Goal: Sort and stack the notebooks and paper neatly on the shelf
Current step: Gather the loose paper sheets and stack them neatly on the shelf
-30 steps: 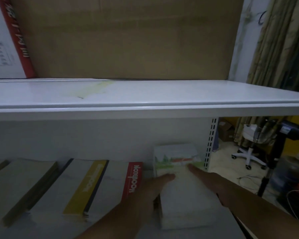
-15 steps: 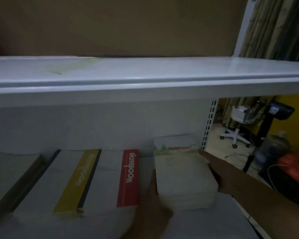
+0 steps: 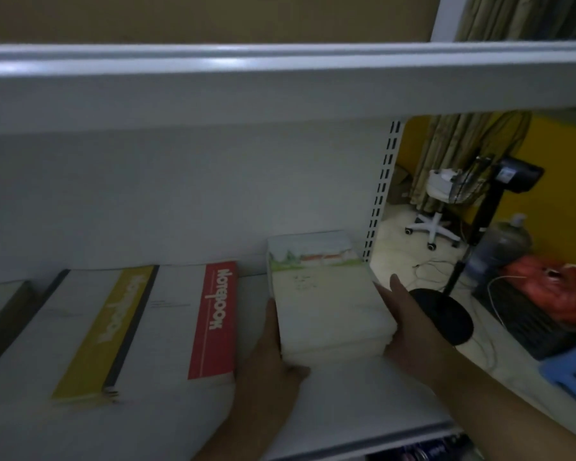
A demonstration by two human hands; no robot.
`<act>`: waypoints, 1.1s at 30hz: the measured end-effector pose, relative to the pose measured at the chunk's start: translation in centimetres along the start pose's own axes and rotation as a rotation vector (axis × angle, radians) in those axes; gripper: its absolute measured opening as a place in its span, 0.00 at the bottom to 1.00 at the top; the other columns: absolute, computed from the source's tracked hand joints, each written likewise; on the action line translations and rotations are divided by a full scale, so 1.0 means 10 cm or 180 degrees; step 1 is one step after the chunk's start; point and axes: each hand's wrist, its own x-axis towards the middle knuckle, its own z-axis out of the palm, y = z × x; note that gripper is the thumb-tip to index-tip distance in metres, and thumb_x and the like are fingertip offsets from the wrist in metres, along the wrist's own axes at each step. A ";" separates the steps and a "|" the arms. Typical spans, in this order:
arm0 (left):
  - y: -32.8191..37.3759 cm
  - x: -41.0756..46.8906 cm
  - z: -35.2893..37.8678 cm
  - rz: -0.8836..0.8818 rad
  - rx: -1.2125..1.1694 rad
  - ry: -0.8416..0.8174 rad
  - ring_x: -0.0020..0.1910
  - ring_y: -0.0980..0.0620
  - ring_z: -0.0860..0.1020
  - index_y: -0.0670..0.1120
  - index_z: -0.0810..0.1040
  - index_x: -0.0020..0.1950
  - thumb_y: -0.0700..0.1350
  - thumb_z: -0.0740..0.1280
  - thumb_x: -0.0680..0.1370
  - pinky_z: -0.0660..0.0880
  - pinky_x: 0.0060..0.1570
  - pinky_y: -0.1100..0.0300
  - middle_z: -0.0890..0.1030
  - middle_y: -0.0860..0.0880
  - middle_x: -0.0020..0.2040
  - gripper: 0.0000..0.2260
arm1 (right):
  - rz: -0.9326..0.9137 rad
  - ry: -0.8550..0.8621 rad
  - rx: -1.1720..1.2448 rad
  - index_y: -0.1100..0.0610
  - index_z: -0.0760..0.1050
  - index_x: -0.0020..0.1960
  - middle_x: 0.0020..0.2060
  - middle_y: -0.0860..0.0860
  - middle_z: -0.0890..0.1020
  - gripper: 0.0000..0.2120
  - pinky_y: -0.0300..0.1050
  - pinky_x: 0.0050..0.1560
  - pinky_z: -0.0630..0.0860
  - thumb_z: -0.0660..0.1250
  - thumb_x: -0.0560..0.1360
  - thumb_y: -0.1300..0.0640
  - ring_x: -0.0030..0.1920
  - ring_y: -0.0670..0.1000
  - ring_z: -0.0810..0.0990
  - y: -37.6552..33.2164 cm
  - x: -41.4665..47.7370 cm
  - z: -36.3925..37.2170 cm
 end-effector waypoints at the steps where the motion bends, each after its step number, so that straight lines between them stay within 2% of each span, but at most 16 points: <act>1: 0.00 0.00 0.00 -0.0068 -0.0031 -0.0022 0.57 0.65 0.74 0.62 0.44 0.73 0.33 0.73 0.66 0.67 0.46 0.82 0.73 0.65 0.59 0.51 | -0.0136 0.0044 -0.0374 0.57 0.71 0.66 0.56 0.60 0.81 0.24 0.42 0.44 0.79 0.52 0.80 0.43 0.51 0.54 0.79 0.00 -0.01 -0.06; 2: 0.01 0.01 0.00 -0.0127 -0.0086 -0.0052 0.57 0.64 0.73 0.58 0.44 0.75 0.33 0.74 0.66 0.65 0.44 0.84 0.73 0.63 0.60 0.51 | -0.0377 0.0001 -0.0909 0.57 0.69 0.68 0.53 0.57 0.82 0.28 0.37 0.39 0.77 0.56 0.77 0.39 0.46 0.49 0.79 0.00 -0.04 -0.13; 3: 0.03 0.02 -0.01 -0.0199 -0.0130 -0.0079 0.56 0.63 0.73 0.55 0.45 0.76 0.33 0.74 0.66 0.65 0.42 0.84 0.74 0.62 0.60 0.51 | -0.0589 -0.0023 -0.1728 0.54 0.66 0.69 0.48 0.47 0.84 0.36 0.32 0.38 0.74 0.62 0.69 0.32 0.42 0.41 0.79 0.01 -0.06 -0.18; 4: 0.03 0.04 -0.02 -0.0265 -0.0188 -0.0071 0.54 0.63 0.75 0.53 0.46 0.77 0.33 0.75 0.65 0.66 0.40 0.83 0.75 0.62 0.58 0.51 | -0.0739 -0.0167 -0.2558 0.48 0.63 0.69 0.46 0.37 0.82 0.44 0.27 0.40 0.73 0.66 0.59 0.27 0.42 0.32 0.78 0.03 -0.06 -0.20; 6: 0.03 0.07 -0.04 -0.0283 -0.0220 -0.0087 0.46 0.67 0.77 0.53 0.55 0.76 0.36 0.75 0.61 0.69 0.37 0.80 0.79 0.64 0.52 0.49 | -0.0668 -0.0393 -0.3326 0.47 0.57 0.69 0.42 0.30 0.78 0.51 0.19 0.41 0.69 0.68 0.53 0.27 0.46 0.29 0.76 0.07 -0.05 -0.22; 7: 0.02 0.09 -0.05 -0.0220 -0.0158 -0.0072 0.42 0.69 0.78 0.55 0.64 0.72 0.38 0.75 0.59 0.70 0.36 0.78 0.80 0.63 0.48 0.44 | -0.0623 -0.0311 -0.3385 0.46 0.56 0.69 0.40 0.30 0.76 0.48 0.18 0.40 0.68 0.71 0.57 0.29 0.45 0.30 0.75 0.07 -0.04 -0.22; 8: 0.02 0.10 -0.06 -0.0164 -0.0073 -0.0040 0.40 0.70 0.78 0.56 0.71 0.64 0.38 0.74 0.58 0.70 0.35 0.77 0.82 0.61 0.44 0.36 | -0.0669 -0.0249 -0.3400 0.41 0.57 0.66 0.40 0.29 0.76 0.40 0.19 0.40 0.69 0.75 0.62 0.38 0.44 0.29 0.75 0.05 0.00 -0.22; 10: 0.03 0.10 -0.07 -0.0125 -0.0057 -0.0031 0.39 0.73 0.77 0.59 0.74 0.50 0.36 0.74 0.58 0.71 0.34 0.76 0.82 0.59 0.40 0.27 | -0.0810 -0.0320 -0.3310 0.35 0.61 0.60 0.43 0.28 0.79 0.38 0.24 0.45 0.74 0.79 0.63 0.58 0.46 0.27 0.76 0.02 0.03 -0.26; 11: 0.04 0.10 -0.07 -0.0122 -0.0130 -0.0036 0.39 0.73 0.77 0.59 0.74 0.48 0.35 0.74 0.58 0.72 0.35 0.75 0.82 0.59 0.39 0.26 | -0.0811 -0.0360 -0.3256 0.34 0.61 0.59 0.45 0.31 0.80 0.39 0.26 0.47 0.75 0.80 0.62 0.61 0.47 0.27 0.76 0.01 0.02 -0.26; 14: 0.11 0.09 -0.10 -0.0224 -0.0447 -0.0175 0.42 0.70 0.78 0.59 0.74 0.50 0.34 0.73 0.58 0.74 0.38 0.72 0.83 0.63 0.43 0.27 | -0.0821 -0.0302 -0.3380 0.33 0.58 0.59 0.47 0.31 0.75 0.41 0.23 0.45 0.72 0.80 0.62 0.60 0.47 0.30 0.76 -0.02 -0.01 -0.22; 17: 0.21 0.10 -0.21 -0.0435 -0.0833 -0.0591 0.49 0.63 0.80 0.57 0.73 0.58 0.30 0.73 0.58 0.77 0.42 0.68 0.82 0.58 0.51 0.34 | -0.0646 -0.0550 -0.3686 0.32 0.57 0.59 0.49 0.30 0.73 0.40 0.29 0.52 0.69 0.78 0.64 0.58 0.52 0.34 0.73 -0.16 -0.05 -0.18; 20: 0.36 0.13 -0.27 -0.0473 -0.0658 -0.0822 0.45 0.57 0.80 0.57 0.65 0.68 0.26 0.68 0.64 0.77 0.35 0.66 0.79 0.52 0.56 0.40 | -0.0166 -0.0860 -0.3302 0.39 0.71 0.55 0.52 0.40 0.80 0.27 0.39 0.55 0.75 0.76 0.66 0.63 0.54 0.41 0.78 -0.35 -0.07 -0.15; 22: 0.39 0.17 -0.22 -0.0502 -0.0526 -0.0629 0.42 0.53 0.79 0.57 0.66 0.67 0.30 0.67 0.64 0.74 0.30 0.64 0.79 0.51 0.52 0.37 | -0.0083 -0.0735 -0.3114 0.47 0.76 0.51 0.50 0.45 0.82 0.23 0.42 0.55 0.76 0.75 0.64 0.68 0.52 0.46 0.80 -0.37 -0.03 -0.11; 25: 0.39 0.18 -0.15 -0.0576 -0.0434 -0.0456 0.44 0.53 0.79 0.58 0.68 0.65 0.35 0.66 0.60 0.73 0.33 0.63 0.80 0.51 0.52 0.36 | -0.0103 -0.0534 -0.3175 0.52 0.78 0.50 0.49 0.48 0.82 0.21 0.46 0.57 0.75 0.77 0.61 0.69 0.52 0.50 0.79 -0.36 0.05 -0.11; 31: 0.27 0.11 -0.03 -0.0544 -0.0729 -0.0065 0.49 0.51 0.80 0.60 0.73 0.58 0.37 0.62 0.55 0.74 0.42 0.57 0.82 0.54 0.50 0.33 | -0.0361 -0.0665 -0.3077 0.43 0.76 0.49 0.47 0.39 0.82 0.22 0.40 0.55 0.76 0.79 0.63 0.63 0.51 0.43 0.80 -0.29 0.08 -0.24; 33: 0.18 0.03 0.01 -0.0422 -0.0813 0.0122 0.47 0.55 0.81 0.62 0.74 0.56 0.35 0.62 0.58 0.75 0.42 0.55 0.83 0.57 0.49 0.31 | -0.0557 -0.0763 -0.3351 0.37 0.71 0.52 0.47 0.33 0.79 0.26 0.32 0.51 0.75 0.78 0.64 0.59 0.50 0.35 0.78 -0.19 0.05 -0.32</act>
